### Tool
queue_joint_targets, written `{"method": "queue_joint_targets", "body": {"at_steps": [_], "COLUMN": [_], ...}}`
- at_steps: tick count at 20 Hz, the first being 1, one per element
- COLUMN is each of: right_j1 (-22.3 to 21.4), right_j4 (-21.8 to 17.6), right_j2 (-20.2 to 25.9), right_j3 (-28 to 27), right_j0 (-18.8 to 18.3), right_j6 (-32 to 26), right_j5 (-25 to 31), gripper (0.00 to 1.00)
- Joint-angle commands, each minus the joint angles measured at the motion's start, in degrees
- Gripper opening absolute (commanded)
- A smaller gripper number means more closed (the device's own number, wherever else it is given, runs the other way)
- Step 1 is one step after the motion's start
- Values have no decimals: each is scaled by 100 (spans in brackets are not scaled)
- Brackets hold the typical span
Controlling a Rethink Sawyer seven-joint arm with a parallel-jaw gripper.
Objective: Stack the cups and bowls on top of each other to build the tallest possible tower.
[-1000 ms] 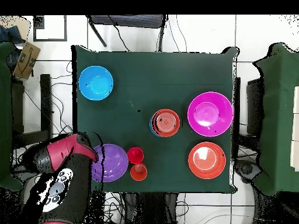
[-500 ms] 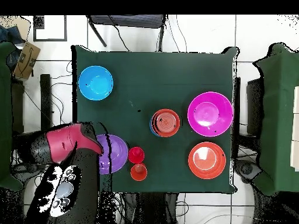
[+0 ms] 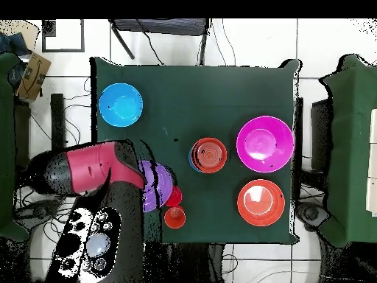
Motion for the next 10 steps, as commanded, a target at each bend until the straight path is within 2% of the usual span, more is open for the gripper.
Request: {"method": "queue_joint_targets", "body": {"at_steps": [1, 5, 7, 10], "right_j1": [-134, 113, 258, 564], "right_j4": [-879, -1531, -1891, -2269], "right_j2": [268, 227, 187, 230], "right_j3": [-576, -1100, -1249, -1185], "right_j0": [-476, -697, -770, -926], "right_j6": [-1648, -2048, -2095, -1818], "right_j5": [855, 1236, 1133, 433], "gripper": [0, 0, 0, 0]}}
